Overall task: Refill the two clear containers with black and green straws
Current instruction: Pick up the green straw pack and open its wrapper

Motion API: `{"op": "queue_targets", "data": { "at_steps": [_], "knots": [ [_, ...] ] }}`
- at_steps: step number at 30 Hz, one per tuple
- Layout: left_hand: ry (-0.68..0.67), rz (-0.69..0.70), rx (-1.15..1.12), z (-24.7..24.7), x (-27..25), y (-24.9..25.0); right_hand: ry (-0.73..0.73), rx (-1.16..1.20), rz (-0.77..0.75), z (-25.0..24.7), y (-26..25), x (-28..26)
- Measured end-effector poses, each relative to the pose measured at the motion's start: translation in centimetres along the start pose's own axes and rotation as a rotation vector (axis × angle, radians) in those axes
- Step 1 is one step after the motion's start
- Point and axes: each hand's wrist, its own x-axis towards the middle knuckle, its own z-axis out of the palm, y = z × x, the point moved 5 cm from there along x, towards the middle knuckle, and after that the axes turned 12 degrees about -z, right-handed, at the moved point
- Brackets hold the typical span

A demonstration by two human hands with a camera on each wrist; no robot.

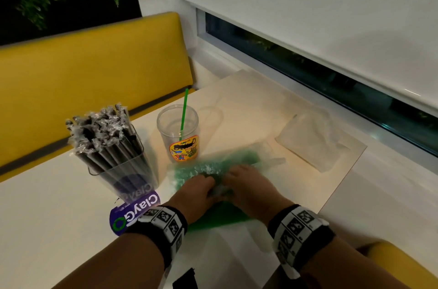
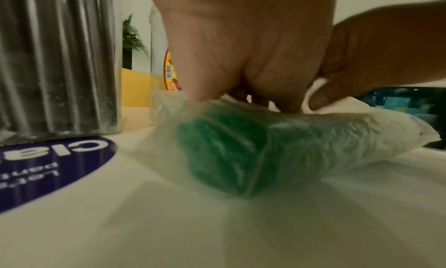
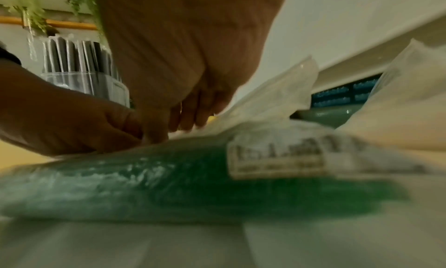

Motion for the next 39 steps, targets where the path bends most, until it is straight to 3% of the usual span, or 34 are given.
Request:
{"op": "queue_targets", "data": {
  "at_steps": [1, 3, 7, 13, 17, 20, 22, 24, 28, 29, 31, 33, 35, 39],
  "knots": [
    [-0.012, 0.025, 0.002, 0.1, 0.0, -0.1, -0.094, 0.037, -0.037, 0.9, -0.4, 0.1],
    [-0.036, 0.033, -0.042, -0.2, 0.0, -0.2, -0.133, 0.042, -0.064, 1.5, -0.5, 0.2],
    [-0.067, -0.034, -0.227, -1.1, 0.1, -0.7, -0.042, 0.037, -0.111, 1.5, -0.8, 0.5],
    [-0.092, -0.172, -0.484, -1.7, -0.1, -1.5, 0.126, -0.124, -0.066, 0.0, -1.5, 1.3],
    [-0.143, -0.219, -0.794, -1.6, 0.0, -1.7, 0.205, -0.076, -0.059, -0.9, -1.2, 1.1],
    [0.019, -0.269, -0.759, -3.0, 0.3, -1.9, 0.207, -0.002, -0.047, -1.4, -1.0, 0.1],
    [0.198, -0.292, -0.564, -4.6, 0.4, -2.0, 0.085, 0.063, -0.055, -1.2, -1.1, -1.0],
    [0.259, -0.295, -0.455, -5.5, 0.5, -1.7, -0.023, 0.144, -0.077, -1.0, -1.4, -1.9],
    [0.101, -0.285, -0.431, -4.9, 1.4, -0.6, 0.281, -0.088, -0.049, -2.4, -1.0, -0.5],
    [0.048, -0.29, -0.495, -4.8, 1.4, -0.2, 0.265, -0.141, -0.021, -2.2, -0.7, 0.3],
    [-0.106, -0.366, -0.849, -4.4, 1.1, 0.4, 0.174, -0.158, 0.023, -0.9, 0.1, 1.5],
    [-0.19, -0.408, -1.042, -4.2, 0.9, 0.4, 0.139, -0.009, 0.127, -0.1, 1.3, 2.1],
    [-0.115, -0.324, -0.825, -4.4, 0.9, -0.1, 0.13, 0.309, 0.316, -0.5, 2.3, 2.3],
    [0.31, -0.096, -0.437, -4.3, -0.3, -0.9, 0.169, 0.888, 0.656, -1.2, 3.2, 2.3]
  ]
}}
